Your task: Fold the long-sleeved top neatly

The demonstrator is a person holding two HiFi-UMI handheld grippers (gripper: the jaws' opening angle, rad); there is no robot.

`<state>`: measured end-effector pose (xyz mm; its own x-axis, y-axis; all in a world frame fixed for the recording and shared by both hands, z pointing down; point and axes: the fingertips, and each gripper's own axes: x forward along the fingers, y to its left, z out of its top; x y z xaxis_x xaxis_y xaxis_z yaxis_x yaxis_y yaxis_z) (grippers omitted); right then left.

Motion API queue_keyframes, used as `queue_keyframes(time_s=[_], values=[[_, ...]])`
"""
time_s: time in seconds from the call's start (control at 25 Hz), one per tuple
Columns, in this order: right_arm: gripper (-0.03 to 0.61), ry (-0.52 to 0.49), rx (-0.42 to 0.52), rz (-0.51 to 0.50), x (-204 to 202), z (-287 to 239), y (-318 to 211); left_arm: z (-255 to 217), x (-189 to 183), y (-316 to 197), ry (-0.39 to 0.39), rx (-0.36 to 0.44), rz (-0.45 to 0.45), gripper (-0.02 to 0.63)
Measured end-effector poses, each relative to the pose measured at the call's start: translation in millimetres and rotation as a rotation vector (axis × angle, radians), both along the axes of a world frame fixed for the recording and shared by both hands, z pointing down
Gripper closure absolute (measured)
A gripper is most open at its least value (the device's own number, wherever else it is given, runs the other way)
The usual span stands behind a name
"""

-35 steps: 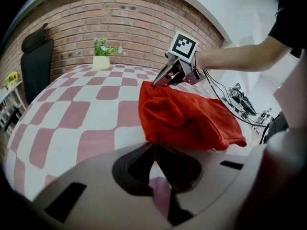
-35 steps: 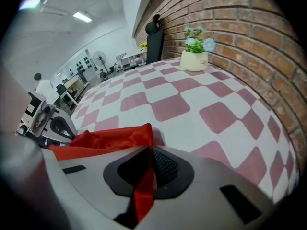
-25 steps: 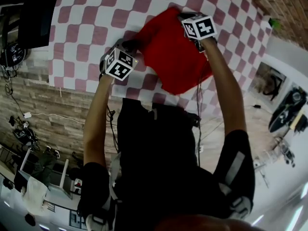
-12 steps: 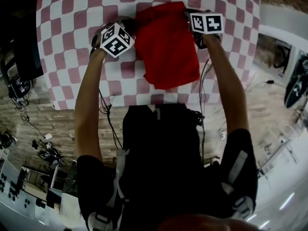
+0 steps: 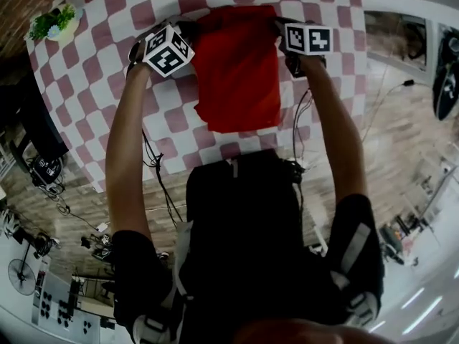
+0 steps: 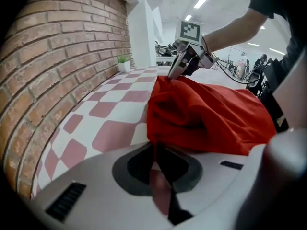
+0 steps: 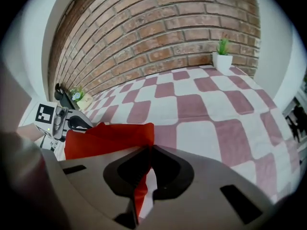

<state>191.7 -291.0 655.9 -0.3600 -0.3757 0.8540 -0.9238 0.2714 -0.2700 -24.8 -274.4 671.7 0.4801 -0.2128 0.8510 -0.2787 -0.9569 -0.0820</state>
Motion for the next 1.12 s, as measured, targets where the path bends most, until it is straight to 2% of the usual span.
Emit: queue_keyframes(time_s=[0.24,0.52,0.64,0.76,0.84,0.96,1.04,1.12], values=[[0.555,-0.018,0.008,0.040,10.3,1.7,1.7,0.2,10.2,-4.1,-0.010,-0.022,0.031,0.591],[0.552,-0.068,0.030,0.049,3.5,3.9,-0.4,0.5,10.7,-4.9,-0.004,-0.018,-0.025,0.591],[0.447,-0.093,0.086,0.056,0.7,-6.1,-5.2,-1.6,8.5,-5.2,0.020,-0.014,-0.072,0.587],[0.442,-0.101,0.143,0.051,1.6,-21.3,-7.0,-11.7,-0.9,-10.9,0.069,-0.020,-0.173,0.532],[0.442,-0.101,0.175,0.022,0.1,-31.9,-5.3,-25.0,-11.6,-16.0,0.108,-0.007,-0.232,0.525],[0.442,-0.059,0.214,-0.073,-4.8,-44.4,0.9,-53.3,-24.2,-18.7,0.195,-0.004,-0.282,0.525],[0.442,-0.022,0.230,-0.141,-6.7,-44.6,6.0,-68.8,-23.4,-14.5,0.228,-0.020,-0.273,0.525],[0.442,-0.008,0.232,-0.189,-10.2,-42.3,12.2,-73.8,-14.8,-4.7,0.215,-0.030,-0.226,0.525]])
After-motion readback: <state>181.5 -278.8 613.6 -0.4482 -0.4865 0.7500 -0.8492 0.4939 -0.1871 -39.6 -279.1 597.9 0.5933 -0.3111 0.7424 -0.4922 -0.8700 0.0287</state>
